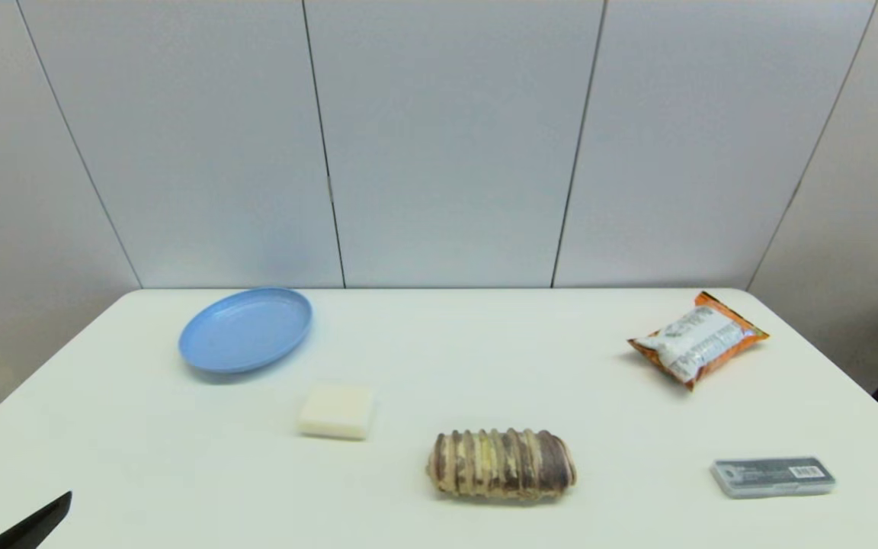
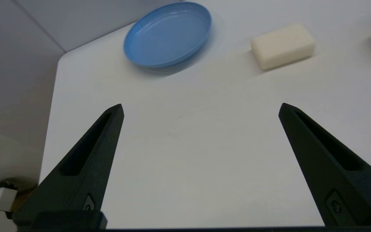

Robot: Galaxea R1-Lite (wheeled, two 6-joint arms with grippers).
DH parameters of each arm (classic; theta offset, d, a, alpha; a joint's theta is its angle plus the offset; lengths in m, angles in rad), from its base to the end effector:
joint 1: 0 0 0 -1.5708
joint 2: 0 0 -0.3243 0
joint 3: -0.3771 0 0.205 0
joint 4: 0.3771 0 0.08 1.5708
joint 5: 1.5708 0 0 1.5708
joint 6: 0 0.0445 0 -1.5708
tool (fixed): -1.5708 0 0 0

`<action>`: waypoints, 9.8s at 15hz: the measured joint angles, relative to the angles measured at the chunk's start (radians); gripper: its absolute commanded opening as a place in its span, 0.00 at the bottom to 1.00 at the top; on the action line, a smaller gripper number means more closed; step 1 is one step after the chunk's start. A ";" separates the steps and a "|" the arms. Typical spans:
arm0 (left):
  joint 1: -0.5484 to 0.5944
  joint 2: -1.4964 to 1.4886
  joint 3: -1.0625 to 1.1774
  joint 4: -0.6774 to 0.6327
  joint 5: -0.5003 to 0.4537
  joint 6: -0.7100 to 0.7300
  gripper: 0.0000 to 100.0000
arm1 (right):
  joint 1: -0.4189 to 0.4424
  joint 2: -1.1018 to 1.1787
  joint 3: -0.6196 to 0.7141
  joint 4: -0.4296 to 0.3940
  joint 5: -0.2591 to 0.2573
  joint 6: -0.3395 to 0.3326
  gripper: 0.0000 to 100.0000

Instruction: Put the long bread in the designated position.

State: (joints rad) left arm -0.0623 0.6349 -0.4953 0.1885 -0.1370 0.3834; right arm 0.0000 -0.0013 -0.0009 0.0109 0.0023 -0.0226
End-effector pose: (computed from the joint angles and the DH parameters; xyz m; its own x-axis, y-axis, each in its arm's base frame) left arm 0.0551 -0.0095 0.2006 0.9275 -0.1947 -0.3192 0.2972 0.9020 0.3133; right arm -0.0094 0.0001 0.0744 1.0000 0.0023 -0.0087 -0.0025 0.9997 -0.0226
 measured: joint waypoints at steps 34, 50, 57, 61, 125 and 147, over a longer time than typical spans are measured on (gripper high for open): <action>-0.753 1.481 -0.951 0.193 -0.200 0.459 0.00 | 0.000 0.000 0.000 0.000 0.000 0.000 1.00; -0.704 1.406 -0.956 0.201 -0.229 0.447 0.00 | 0.000 0.000 0.000 0.000 0.000 0.000 1.00; -0.428 1.224 -1.026 0.267 -0.060 0.262 0.00 | 0.000 0.000 0.000 0.000 0.000 0.000 1.00; -0.294 1.149 -1.038 0.287 0.080 -0.044 0.00 | 0.000 0.000 0.000 0.000 0.000 0.000 1.00; -0.377 1.587 -1.279 0.311 0.456 -0.686 1.00 | 0.000 0.000 0.000 0.000 0.000 0.000 1.00; -0.489 0.746 -0.703 -0.084 0.136 -0.159 1.00 | 0.000 0.000 0.000 0.000 0.000 0.000 1.00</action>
State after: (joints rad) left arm -0.5513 1.3806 -1.1987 0.1047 -0.0013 0.2247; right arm 0.0000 -0.0013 -0.0009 0.0104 0.0023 -0.0226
